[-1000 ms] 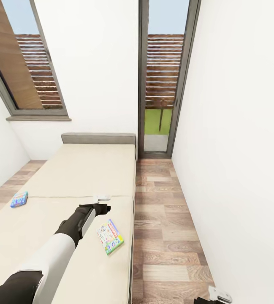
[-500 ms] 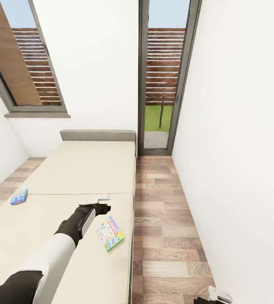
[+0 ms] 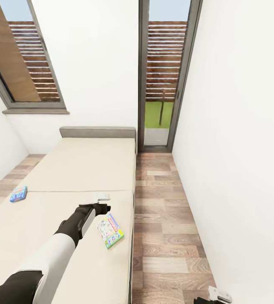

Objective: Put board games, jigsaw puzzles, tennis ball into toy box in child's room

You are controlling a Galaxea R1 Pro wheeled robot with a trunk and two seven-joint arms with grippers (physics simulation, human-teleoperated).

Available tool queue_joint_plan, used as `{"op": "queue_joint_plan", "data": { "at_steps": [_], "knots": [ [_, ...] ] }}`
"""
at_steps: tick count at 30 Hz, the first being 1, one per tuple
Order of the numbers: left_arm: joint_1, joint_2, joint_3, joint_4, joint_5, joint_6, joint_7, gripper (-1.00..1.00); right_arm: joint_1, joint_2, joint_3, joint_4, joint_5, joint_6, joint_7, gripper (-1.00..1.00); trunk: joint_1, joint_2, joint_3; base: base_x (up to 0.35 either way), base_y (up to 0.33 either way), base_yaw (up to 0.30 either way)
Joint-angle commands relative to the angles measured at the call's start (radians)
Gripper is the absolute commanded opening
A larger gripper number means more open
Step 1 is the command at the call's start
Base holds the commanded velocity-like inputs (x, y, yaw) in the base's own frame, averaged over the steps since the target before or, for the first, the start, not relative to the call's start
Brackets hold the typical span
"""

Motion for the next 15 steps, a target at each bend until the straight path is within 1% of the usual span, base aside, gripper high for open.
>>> {"op": "queue_joint_plan", "data": {
  "at_steps": [1, 15],
  "knots": [
    [-0.001, 0.0, 0.002, -0.001, 0.001, 0.006, 0.003, 1.0, 0.0, 0.0, -0.001, -0.002, -0.002, 0.006, -0.002, 1.0, 0.001, -0.002, -0.004, 0.0, 0.0, 0.0],
    [-0.001, 0.001, 0.003, -0.001, 0.001, 0.008, 0.003, 1.0, 0.0, 0.0, -0.001, -0.002, -0.002, 0.006, -0.002, 1.0, 0.001, -0.002, -0.026, 0.0, 0.0, 0.0]
  ]
}}
